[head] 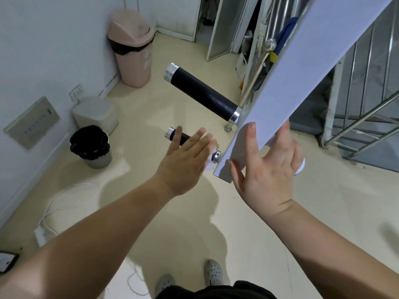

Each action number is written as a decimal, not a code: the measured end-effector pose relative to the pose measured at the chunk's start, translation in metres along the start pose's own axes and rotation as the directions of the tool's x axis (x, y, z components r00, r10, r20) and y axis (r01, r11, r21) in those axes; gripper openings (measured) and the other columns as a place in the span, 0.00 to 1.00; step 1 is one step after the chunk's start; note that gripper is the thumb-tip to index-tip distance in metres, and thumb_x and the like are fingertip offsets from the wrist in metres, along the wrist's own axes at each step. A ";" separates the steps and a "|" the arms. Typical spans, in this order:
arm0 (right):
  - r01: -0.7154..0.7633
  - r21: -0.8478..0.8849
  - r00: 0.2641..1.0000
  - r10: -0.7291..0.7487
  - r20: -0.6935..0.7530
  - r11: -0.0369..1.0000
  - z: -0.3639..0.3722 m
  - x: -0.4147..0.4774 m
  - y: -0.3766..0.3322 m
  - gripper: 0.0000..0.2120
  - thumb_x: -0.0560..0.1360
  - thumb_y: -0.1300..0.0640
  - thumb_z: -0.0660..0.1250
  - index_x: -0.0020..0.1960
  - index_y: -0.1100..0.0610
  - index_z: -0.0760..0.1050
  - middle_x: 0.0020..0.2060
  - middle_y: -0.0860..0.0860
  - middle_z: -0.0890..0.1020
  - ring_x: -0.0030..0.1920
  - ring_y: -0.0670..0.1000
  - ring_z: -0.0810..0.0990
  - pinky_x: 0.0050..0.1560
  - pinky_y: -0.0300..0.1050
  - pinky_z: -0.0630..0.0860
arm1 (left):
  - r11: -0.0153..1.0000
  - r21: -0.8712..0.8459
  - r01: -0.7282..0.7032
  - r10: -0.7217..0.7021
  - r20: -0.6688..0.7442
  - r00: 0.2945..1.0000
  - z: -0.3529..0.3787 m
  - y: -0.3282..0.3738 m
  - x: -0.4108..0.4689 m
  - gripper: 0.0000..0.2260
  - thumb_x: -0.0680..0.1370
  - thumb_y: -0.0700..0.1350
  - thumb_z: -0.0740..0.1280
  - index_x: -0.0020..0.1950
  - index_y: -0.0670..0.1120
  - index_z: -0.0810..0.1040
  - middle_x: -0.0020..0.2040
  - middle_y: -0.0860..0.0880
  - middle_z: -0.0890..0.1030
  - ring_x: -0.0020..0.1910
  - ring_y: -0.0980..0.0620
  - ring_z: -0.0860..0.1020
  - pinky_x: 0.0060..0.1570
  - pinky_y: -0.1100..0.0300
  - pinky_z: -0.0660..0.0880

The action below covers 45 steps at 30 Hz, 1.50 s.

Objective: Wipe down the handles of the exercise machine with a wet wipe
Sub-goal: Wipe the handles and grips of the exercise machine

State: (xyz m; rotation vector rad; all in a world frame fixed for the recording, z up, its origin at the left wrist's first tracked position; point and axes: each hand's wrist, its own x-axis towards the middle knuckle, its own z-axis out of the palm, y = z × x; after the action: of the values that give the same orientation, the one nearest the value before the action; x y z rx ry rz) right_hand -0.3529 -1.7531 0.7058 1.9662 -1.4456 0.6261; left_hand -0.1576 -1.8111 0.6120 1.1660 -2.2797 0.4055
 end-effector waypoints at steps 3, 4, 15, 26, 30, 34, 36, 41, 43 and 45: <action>0.014 -0.002 1.000 -0.014 -0.001 1.000 0.000 -0.002 0.000 0.37 0.76 0.48 0.68 0.78 0.54 0.55 0.72 0.71 0.55 0.57 0.64 0.75 0.62 0.61 0.63 | 0.999 0.042 0.027 -0.026 -0.033 0.999 -0.004 -0.027 0.000 0.17 0.83 0.45 0.60 0.71 0.44 0.75 0.69 0.47 0.78 0.75 0.44 0.69 0.74 0.32 0.53; 0.012 0.002 1.000 -0.012 0.000 1.000 0.000 -0.002 0.001 0.37 0.76 0.48 0.69 0.78 0.54 0.55 0.72 0.70 0.55 0.57 0.64 0.75 0.62 0.61 0.63 | 0.995 0.051 0.081 -0.079 -0.040 0.996 -0.006 -0.040 0.000 0.17 0.84 0.46 0.59 0.70 0.44 0.76 0.69 0.47 0.79 0.75 0.44 0.70 0.74 0.32 0.52; 0.001 0.010 1.000 -0.001 -0.014 1.000 -0.001 -0.001 -0.003 0.37 0.75 0.50 0.70 0.77 0.55 0.55 0.72 0.70 0.55 0.57 0.64 0.75 0.62 0.62 0.64 | 0.997 0.039 0.066 -0.059 -0.141 0.988 0.005 0.016 0.003 0.15 0.81 0.44 0.63 0.68 0.45 0.78 0.67 0.48 0.80 0.75 0.44 0.70 0.72 0.34 0.57; -0.040 -0.014 0.999 0.040 -0.014 0.999 0.002 0.000 -0.007 0.44 0.72 0.51 0.73 0.78 0.54 0.50 0.72 0.71 0.54 0.60 0.63 0.70 0.64 0.63 0.63 | 0.963 -0.115 0.242 -0.261 -0.192 0.946 0.012 0.011 -0.001 0.14 0.83 0.43 0.61 0.66 0.46 0.80 0.71 0.49 0.77 0.76 0.44 0.68 0.74 0.32 0.57; -0.056 -0.022 0.997 0.055 -0.057 0.998 0.001 0.001 -0.011 0.44 0.72 0.49 0.73 0.78 0.53 0.49 0.70 0.76 0.58 0.66 0.60 0.62 0.65 0.62 0.61 | 0.805 -0.240 0.543 -0.583 -0.149 0.799 0.016 0.059 0.004 0.19 0.82 0.46 0.58 0.73 0.48 0.73 0.76 0.51 0.71 0.78 0.45 0.64 0.75 0.35 0.49; -0.048 0.012 0.998 0.048 -0.039 0.999 -0.005 0.000 -0.013 0.44 0.72 0.48 0.75 0.78 0.56 0.53 0.68 0.79 0.64 0.65 0.60 0.61 0.64 0.61 0.62 | 0.514 -0.429 0.743 -0.821 0.005 0.571 0.012 0.082 0.008 0.25 0.82 0.50 0.53 0.80 0.51 0.61 0.81 0.59 0.54 0.81 0.56 0.46 0.77 0.45 0.38; -0.042 0.015 0.999 0.042 0.004 0.999 -0.009 -0.003 -0.013 0.44 0.72 0.46 0.74 0.78 0.56 0.53 0.68 0.79 0.64 0.63 0.61 0.66 0.64 0.63 0.63 | 0.406 -0.476 0.780 -0.873 0.051 0.485 0.012 0.091 0.010 0.27 0.82 0.52 0.50 0.81 0.52 0.54 0.80 0.61 0.45 0.79 0.62 0.39 0.76 0.45 0.37; 0.043 0.085 0.998 -0.047 0.038 0.995 -0.019 -0.008 -0.007 0.46 0.71 0.44 0.74 0.78 0.61 0.55 0.70 0.80 0.60 0.66 0.63 0.66 0.64 0.63 0.63 | 0.168 -0.611 0.774 -0.953 0.102 0.287 0.008 0.108 0.020 0.27 0.84 0.50 0.51 0.83 0.52 0.48 0.81 0.60 0.43 0.81 0.57 0.44 0.76 0.51 0.36; 0.083 0.115 0.994 -0.090 0.054 0.990 -0.024 -0.007 -0.004 0.46 0.72 0.43 0.73 0.78 0.62 0.54 0.71 0.81 0.57 0.68 0.62 0.62 0.63 0.64 0.63 | 0.084 -0.663 0.744 -0.969 0.121 0.217 0.005 0.112 0.025 0.27 0.84 0.46 0.54 0.83 0.53 0.48 0.82 0.59 0.46 0.81 0.58 0.46 0.77 0.51 0.38; 0.122 0.149 0.988 -0.135 0.078 0.981 -0.028 -0.008 -0.001 0.46 0.73 0.43 0.72 0.78 0.63 0.53 0.71 0.81 0.54 0.71 0.64 0.60 0.64 0.65 0.62 | 0.049 -0.748 0.662 -0.988 0.062 0.142 0.003 0.112 0.029 0.25 0.83 0.47 0.55 0.82 0.51 0.57 0.80 0.59 0.53 0.80 0.60 0.52 0.78 0.57 0.46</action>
State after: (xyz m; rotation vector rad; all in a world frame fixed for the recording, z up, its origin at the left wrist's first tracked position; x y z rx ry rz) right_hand -0.3546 -1.7275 0.7190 2.2054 -1.3442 0.6074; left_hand -0.2635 -1.7660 0.6243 1.5609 -0.6781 -0.5344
